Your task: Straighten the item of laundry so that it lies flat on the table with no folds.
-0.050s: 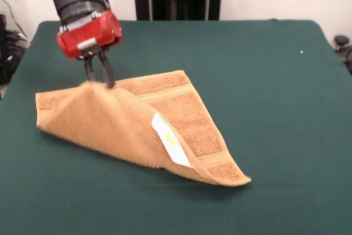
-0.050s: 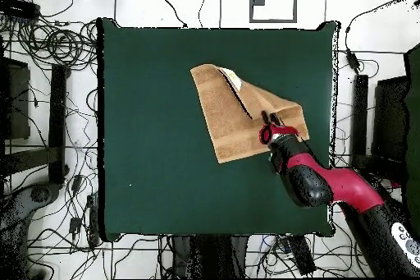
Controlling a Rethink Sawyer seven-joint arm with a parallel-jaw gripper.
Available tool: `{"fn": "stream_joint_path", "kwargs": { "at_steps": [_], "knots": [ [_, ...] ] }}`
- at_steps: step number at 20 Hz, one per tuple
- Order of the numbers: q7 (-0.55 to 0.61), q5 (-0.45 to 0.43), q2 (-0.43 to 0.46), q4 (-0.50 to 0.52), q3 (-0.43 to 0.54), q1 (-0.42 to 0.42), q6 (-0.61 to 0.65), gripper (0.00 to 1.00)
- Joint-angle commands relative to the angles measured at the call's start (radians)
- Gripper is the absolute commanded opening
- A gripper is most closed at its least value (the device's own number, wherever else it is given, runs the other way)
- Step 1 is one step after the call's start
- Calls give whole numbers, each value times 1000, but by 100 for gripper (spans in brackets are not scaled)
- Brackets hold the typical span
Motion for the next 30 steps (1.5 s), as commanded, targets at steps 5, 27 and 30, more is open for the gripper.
{"fn": "stream_joint_path", "kwargs": {
  "at_steps": [5,27,30],
  "knots": [
    [18,25,77,-49,28,60,69,100],
    [175,47,11,-163,-289,372,-232,100],
    [162,155,-38,-205,-474,548,-379,100]
  ]
}}
